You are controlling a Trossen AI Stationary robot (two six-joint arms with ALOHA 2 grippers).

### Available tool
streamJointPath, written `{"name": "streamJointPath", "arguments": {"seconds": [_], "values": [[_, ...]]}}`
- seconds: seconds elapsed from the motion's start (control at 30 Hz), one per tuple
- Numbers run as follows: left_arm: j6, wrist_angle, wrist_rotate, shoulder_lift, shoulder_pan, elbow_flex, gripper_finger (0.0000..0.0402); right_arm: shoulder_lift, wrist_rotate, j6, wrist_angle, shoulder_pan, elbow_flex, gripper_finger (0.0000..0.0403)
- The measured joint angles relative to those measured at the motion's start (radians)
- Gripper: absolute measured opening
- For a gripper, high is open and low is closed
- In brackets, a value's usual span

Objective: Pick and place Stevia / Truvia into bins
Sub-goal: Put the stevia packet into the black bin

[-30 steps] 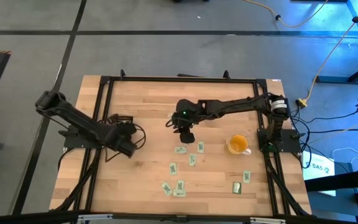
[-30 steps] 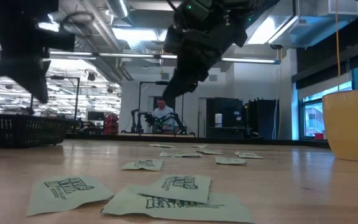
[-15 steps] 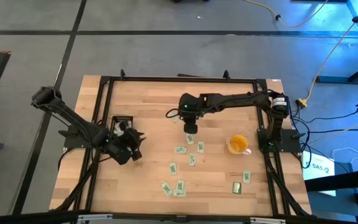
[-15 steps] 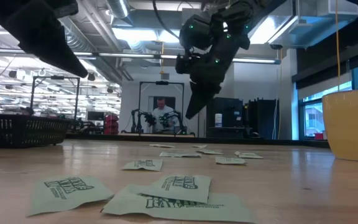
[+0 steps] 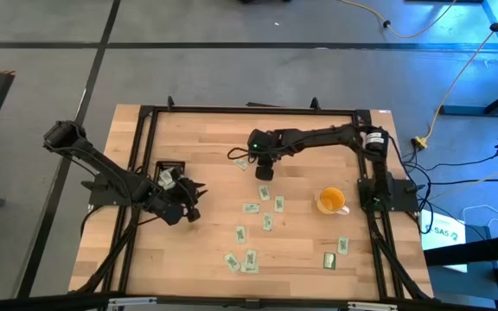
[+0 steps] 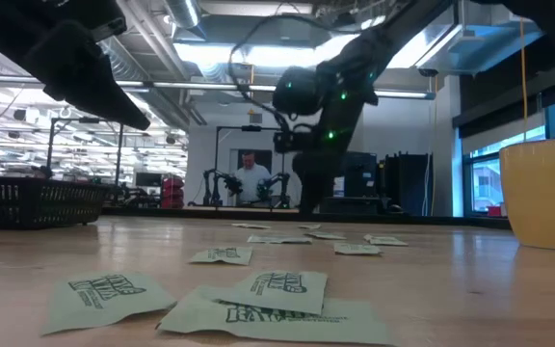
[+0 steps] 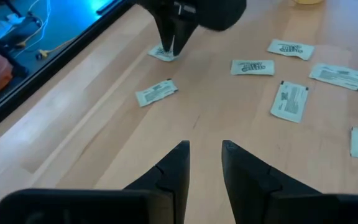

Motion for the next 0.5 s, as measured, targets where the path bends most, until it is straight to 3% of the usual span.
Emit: {"name": "streamJointPath", "arguments": {"seconds": [0.13,0.5], "values": [[0.000,0.000,0.000,0.000,0.001,0.000,0.0088,0.021,0.057,0.005,-0.017,-0.007,0.000,0.0072],[0.000,0.000,0.000,0.000,0.001,0.000,0.0088,0.055,0.011,0.054,-0.017,-0.032,0.006,0.0033]]}}
